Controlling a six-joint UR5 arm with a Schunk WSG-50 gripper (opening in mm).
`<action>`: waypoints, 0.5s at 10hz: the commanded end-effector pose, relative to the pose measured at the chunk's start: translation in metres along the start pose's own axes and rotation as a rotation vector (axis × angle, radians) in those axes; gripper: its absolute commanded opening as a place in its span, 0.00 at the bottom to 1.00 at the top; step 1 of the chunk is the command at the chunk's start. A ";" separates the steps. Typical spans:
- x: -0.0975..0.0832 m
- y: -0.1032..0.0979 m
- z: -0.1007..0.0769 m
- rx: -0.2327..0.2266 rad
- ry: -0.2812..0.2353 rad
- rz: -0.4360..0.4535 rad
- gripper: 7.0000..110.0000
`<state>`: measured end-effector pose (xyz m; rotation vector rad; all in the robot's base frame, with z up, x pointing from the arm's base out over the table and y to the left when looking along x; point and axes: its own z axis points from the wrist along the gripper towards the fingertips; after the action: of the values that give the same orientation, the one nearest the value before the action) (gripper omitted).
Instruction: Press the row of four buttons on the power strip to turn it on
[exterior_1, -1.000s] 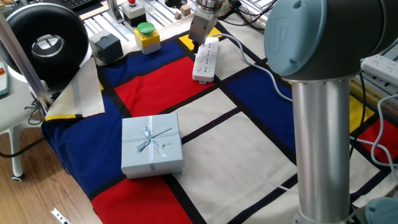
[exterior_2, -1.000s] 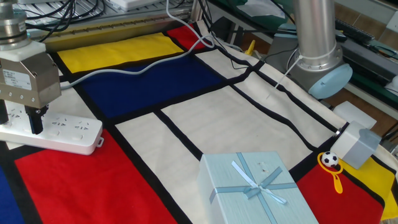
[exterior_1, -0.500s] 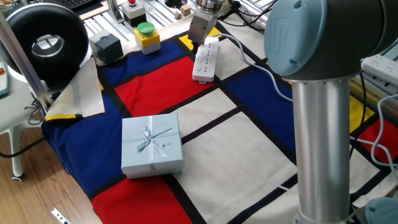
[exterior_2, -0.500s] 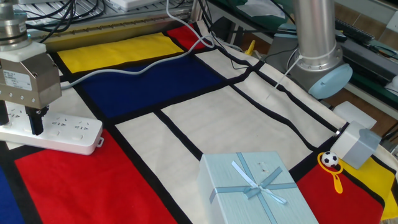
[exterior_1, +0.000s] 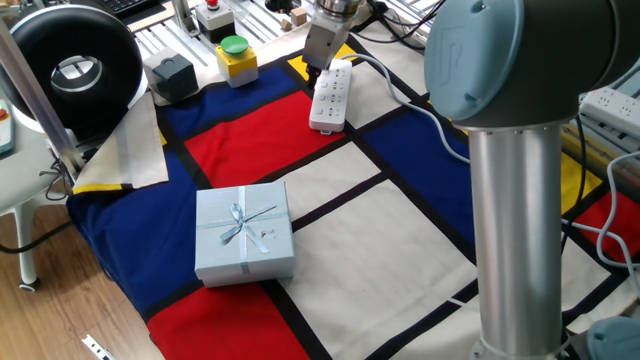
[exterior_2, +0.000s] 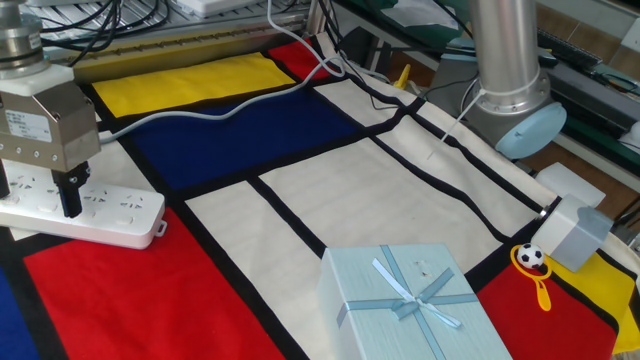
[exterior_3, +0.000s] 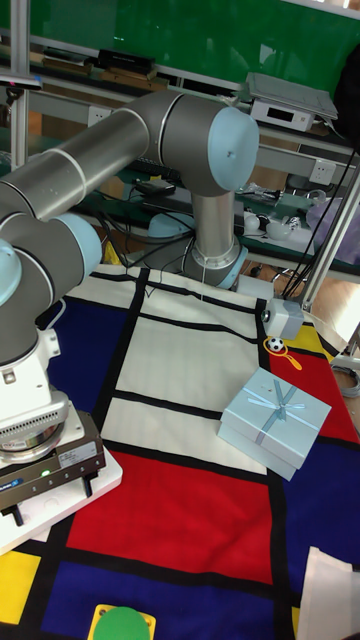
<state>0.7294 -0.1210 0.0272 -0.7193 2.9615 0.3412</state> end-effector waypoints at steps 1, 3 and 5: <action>0.000 0.003 -0.004 -0.010 -0.005 0.015 0.79; 0.000 0.003 -0.003 -0.010 -0.007 0.015 0.79; -0.001 0.003 -0.002 -0.010 -0.011 0.013 0.79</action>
<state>0.7274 -0.1203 0.0284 -0.7091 2.9664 0.3466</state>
